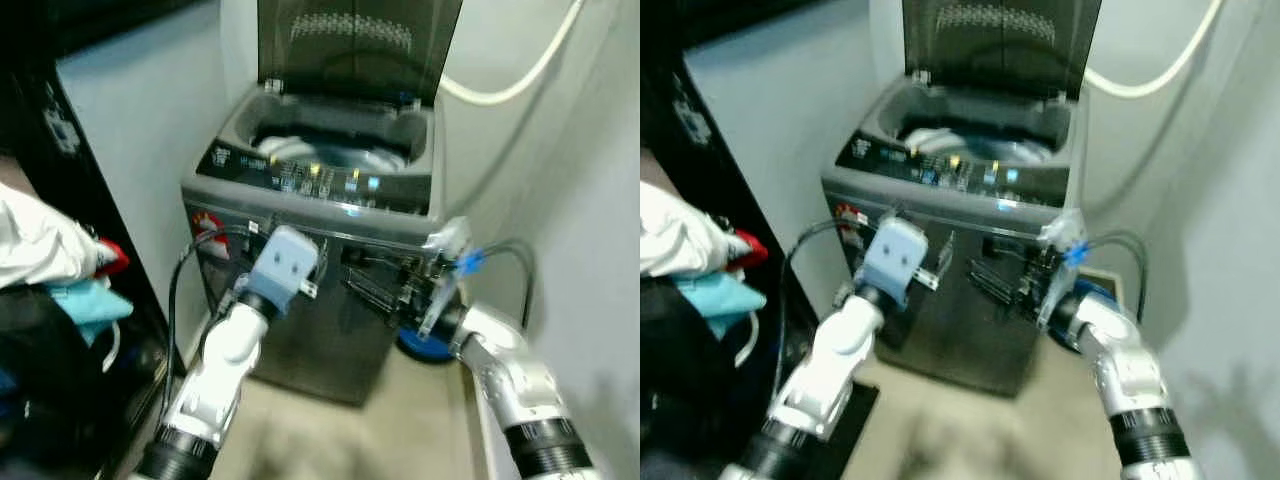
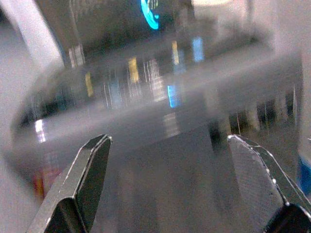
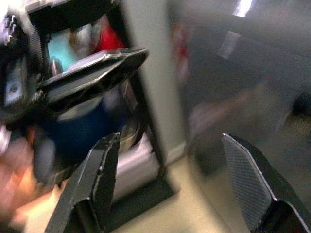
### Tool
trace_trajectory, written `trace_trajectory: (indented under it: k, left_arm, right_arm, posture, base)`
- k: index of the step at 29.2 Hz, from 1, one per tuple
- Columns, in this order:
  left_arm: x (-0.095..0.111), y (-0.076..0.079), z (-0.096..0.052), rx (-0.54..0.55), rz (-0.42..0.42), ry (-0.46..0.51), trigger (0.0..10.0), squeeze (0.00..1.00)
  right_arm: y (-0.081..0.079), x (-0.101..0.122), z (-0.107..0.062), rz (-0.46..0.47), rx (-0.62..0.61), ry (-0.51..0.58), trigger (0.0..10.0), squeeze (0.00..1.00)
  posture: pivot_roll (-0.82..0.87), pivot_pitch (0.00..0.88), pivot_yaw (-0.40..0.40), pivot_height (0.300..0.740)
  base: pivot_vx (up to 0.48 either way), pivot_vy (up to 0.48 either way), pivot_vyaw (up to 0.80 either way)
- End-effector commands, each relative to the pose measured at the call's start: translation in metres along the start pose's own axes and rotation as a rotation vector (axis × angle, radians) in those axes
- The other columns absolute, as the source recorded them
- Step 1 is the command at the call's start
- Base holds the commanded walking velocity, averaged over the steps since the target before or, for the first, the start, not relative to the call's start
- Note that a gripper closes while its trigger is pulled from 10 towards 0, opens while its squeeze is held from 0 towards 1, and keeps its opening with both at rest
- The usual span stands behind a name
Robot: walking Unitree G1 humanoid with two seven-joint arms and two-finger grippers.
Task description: Clothes washing
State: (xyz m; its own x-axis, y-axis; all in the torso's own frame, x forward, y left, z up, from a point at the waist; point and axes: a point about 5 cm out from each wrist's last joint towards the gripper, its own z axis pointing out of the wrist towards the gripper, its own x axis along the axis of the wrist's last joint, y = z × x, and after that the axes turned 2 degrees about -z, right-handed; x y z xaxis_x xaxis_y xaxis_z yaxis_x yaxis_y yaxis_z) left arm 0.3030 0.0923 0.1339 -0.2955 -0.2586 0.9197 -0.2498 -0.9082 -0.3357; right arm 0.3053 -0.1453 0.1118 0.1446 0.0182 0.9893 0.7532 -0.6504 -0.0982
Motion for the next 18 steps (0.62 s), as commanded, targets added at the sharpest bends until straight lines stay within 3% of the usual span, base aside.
trace_trajectory:
  k: [1,2,3,5,6,8,9,11,12,14,15,16,18]
  left_arm:
    - [-0.020,0.000,-0.005,0.004,-0.019,-0.072,10.0,0.00]
    - [-0.020,0.000,-0.005,0.004,-0.019,-0.072,10.0,0.00]
    - [-0.064,0.002,-0.025,0.013,-0.045,-0.261,10.0,0.00]
    - [-0.064,0.002,-0.025,0.013,-0.045,-0.261,10.0,0.00]
    - [-0.100,0.003,-0.050,0.029,-0.065,-0.434,10.0,0.00]
    - [-0.100,0.003,-0.050,0.029,-0.065,-0.434,10.0,0.00]
    - [-0.129,0.003,-0.078,0.050,-0.087,-0.603,10.0,0.00]
    - [-0.129,0.003,-0.078,0.050,-0.087,-0.603,10.0,0.00]
    - [-0.155,0.003,-0.114,0.070,-0.113,-0.795,10.0,0.00]
    - [-0.183,0.003,-0.175,0.122,-0.154,-1.089,10.0,0.00]
    - [-0.183,0.003,-0.175,0.122,-0.154,-1.089,10.0,0.00]
    - [-0.188,0.003,-0.193,0.140,-0.166,-1.169,10.0,0.00]
    - [-0.188,0.003,-0.193,0.140,-0.166,-1.169,10.0,0.00]
  right_arm:
    - [0.004,-0.021,-0.002,-0.033,-0.056,-0.089,10.0,0.00]
    - [0.004,-0.021,-0.002,-0.033,-0.056,-0.089,10.0,0.00]
    - [0.010,-0.065,-0.012,0.059,-0.200,-0.223,10.0,0.00]
    - [0.010,-0.065,-0.012,0.059,-0.200,-0.223,10.0,0.00]
    - [0.008,-0.102,-0.025,0.099,-0.315,-0.357,10.0,0.00]
    - [0.008,-0.102,-0.025,0.099,-0.315,-0.357,10.0,0.00]
    - [0.005,-0.130,-0.040,0.146,-0.425,-0.466,10.0,0.00]
    - [0.005,-0.130,-0.040,0.146,-0.425,-0.466,10.0,0.00]
    - [-0.002,-0.155,-0.057,0.199,-0.522,-0.571,10.0,0.00]
    - [-0.016,-0.184,-0.081,0.301,-0.656,-0.690,10.0,0.00]
    - [-0.016,-0.184,-0.081,0.301,-0.656,-0.690,10.0,0.00]
    - [-0.021,-0.192,-0.087,0.327,-0.688,-0.719,10.0,0.00]
    - [-0.021,-0.192,-0.087,0.327,-0.688,-0.719,10.0,0.00]
  posture:
    - [0.08,0.047,-0.045,0.740]
    - [0.08,0.047,-0.045,0.740]
    - [0.07,0.046,-0.044,0.740]
    - [0.07,0.046,-0.044,0.740]
    - [0.07,0.045,-0.044,0.740]
    - [0.07,0.045,-0.044,0.740]
    - [0.07,0.046,-0.047,0.740]
    - [0.07,0.046,-0.047,0.740]
    - [0.07,0.044,-0.046,0.740]
    - [0.08,0.043,-0.054,0.740]
    - [0.08,0.043,-0.054,0.740]
    - [0.08,0.043,-0.054,0.740]
    - [0.08,0.043,-0.054,0.740]
  base:
    - [0.000,0.000,0.00]
    - [0.000,0.000,0.00]
    - [0.000,0.000,0.59]
    - [0.000,0.000,0.59]
    - [0.000,0.000,0.79]
    - [0.000,0.000,0.79]
    - [0.000,0.000,0.79]
    - [0.000,0.000,0.79]
    - [0.000,0.000,0.79]
    - [0.000,0.000,0.79]
    - [0.000,0.000,0.79]
    - [0.000,0.000,0.79]
    - [0.000,0.000,0.79]
